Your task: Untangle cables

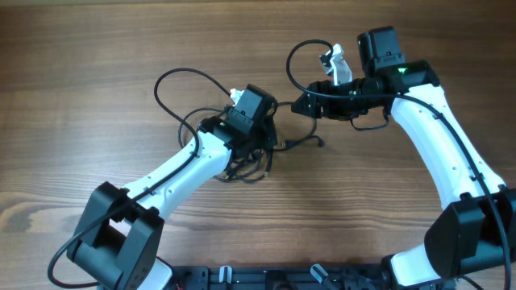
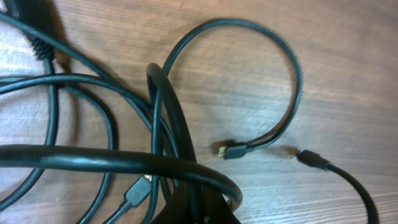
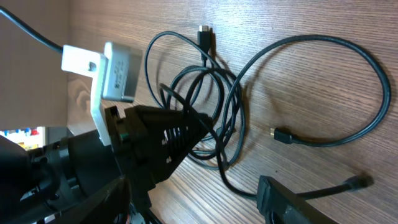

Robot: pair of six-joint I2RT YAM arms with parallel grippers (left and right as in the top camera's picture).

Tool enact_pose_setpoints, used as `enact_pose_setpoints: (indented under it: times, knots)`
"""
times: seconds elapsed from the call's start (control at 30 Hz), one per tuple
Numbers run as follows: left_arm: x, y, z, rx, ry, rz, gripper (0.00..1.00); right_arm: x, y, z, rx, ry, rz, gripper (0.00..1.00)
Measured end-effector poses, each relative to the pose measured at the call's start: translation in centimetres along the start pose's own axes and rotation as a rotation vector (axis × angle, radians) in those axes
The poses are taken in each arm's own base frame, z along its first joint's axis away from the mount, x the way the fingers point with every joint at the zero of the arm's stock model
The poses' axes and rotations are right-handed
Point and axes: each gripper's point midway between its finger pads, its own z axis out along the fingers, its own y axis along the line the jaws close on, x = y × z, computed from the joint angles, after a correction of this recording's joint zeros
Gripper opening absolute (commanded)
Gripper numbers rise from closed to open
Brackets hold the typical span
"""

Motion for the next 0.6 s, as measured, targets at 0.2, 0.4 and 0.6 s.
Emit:
enact_pose_setpoints:
  times: [0.2, 0.4, 0.6]
  knots:
    - [-0.8, -0.9, -0.8, 0.05, -0.001, -0.017, 0.04, 0.1, 0.0, 0.0, 0.0, 0.003, 0.003, 0.66]
    - [-6.5, -3.2, -10.2, 0.259, -0.131, -0.312, 0.04, 0.1, 0.0, 0.0, 0.0, 0.003, 0.002, 0.66]
    - [-2.6, -0.9, -14.7, 0.208, 0.027, -0.788, 0.04, 0.1, 0.0, 0.0, 0.0, 0.004, 0.004, 0.62]
